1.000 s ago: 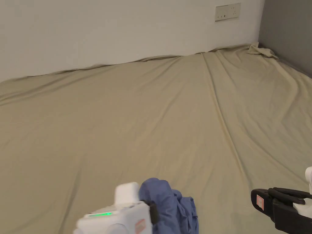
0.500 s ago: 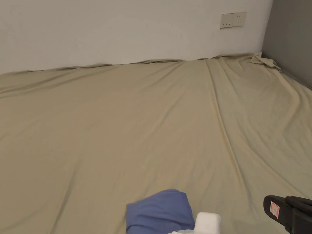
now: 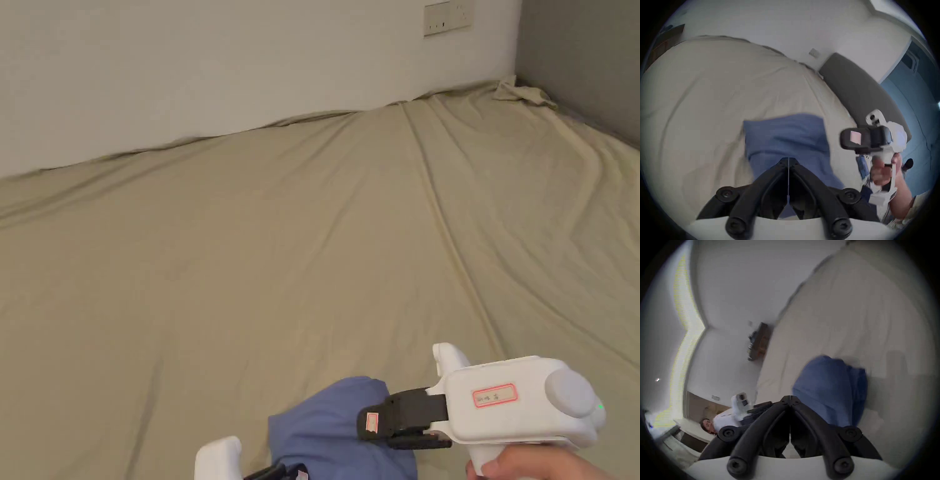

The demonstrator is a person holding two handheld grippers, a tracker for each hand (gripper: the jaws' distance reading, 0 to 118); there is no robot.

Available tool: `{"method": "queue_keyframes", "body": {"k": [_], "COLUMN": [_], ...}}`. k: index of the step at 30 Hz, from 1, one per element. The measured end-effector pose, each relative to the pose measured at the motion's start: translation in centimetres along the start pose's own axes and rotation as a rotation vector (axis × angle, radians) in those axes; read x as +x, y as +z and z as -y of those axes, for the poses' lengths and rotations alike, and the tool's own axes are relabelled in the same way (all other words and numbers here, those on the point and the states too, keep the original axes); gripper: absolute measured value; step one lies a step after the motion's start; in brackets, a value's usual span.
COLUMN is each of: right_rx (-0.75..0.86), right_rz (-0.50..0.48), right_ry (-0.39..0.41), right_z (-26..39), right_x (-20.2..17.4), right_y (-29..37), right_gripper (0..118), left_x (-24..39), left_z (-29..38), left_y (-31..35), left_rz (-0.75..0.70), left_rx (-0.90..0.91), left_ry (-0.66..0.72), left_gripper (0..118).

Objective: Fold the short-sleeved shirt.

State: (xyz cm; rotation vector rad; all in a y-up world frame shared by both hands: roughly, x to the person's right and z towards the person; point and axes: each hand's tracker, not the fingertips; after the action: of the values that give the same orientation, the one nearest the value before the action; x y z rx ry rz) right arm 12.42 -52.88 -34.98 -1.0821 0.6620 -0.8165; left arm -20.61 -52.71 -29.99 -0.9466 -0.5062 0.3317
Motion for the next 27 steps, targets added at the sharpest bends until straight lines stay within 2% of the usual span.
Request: {"method": "queue_keyframes", "body": {"k": [2,3,5,6,10,12,16,17,18,19,20,22,27], "right_rx": [-0.042,-0.041,-0.045,-0.041,-0.04,-0.042,-0.037,-0.035,-0.033,-0.029,-0.027,-0.033,-0.021], "right_rz": [0.236,0.286,0.261,0.231,0.314,0.312,0.294,0.295,0.297,0.315,0.356,0.35,0.333], "right_ry": [-0.025,-0.046,-0.11,-0.11,0.013,0.014,0.009,0.008,0.011,0.02,0.046,0.058,-0.001], "right_z": [-0.4,-0.3,-0.4,-0.5,-0.7,-0.5,-0.3,-0.2,-0.2,-0.2,-0.2,-0.4,-0.5], "right_x": [1.4,2.3,3.6,3.6,2.3,2.3,3.0,3.0,3.0,3.0,3.0,3.1,4.1], "right_y": [-1.2,-1.6,-1.8,-1.9,-2.3,-2.4,-1.9,-1.9,-1.9,-1.9,-1.8,-1.5,-1.1], "right_gripper": [3,3,3,2,2,2,2,2,2,2,2,2,2], "left_x": [-0.3,-0.7,-1.4,-1.6,-2.5,-3.8,-5.9,-6.0,-5.7,-5.2,-4.7,-4.3,-3.2], "left_z": [2.0,2.9,4.4,4.6,4.1,3.2,0.7,0.1,-0.4,-0.8,-0.8,-1.1,-1.4], "left_y": [-1.0,-1.1,-0.7,-0.3,2.7,3.4,1.2,0.1,-0.9,-1.8,-2.9,-4.1,-4.9], "left_rz": [-0.024,-0.027,0.024,0.029,0.047,0.035,0.026,0.089,0.099,0.07,0.02,0.121,0.248], "left_rx": [-0.064,-0.069,-0.063,-0.045,0.007,0.048,0.062,0.048,0.031,0.003,-0.019,-0.03,-0.021], "left_ry": [-0.023,-0.005,0.071,0.112,0.147,0.192,0.188,0.199,0.196,0.169,0.132,0.141,0.319], "left_gripper": [0,0,0,0,0,0,0,7,36,91,116,118,118]}}
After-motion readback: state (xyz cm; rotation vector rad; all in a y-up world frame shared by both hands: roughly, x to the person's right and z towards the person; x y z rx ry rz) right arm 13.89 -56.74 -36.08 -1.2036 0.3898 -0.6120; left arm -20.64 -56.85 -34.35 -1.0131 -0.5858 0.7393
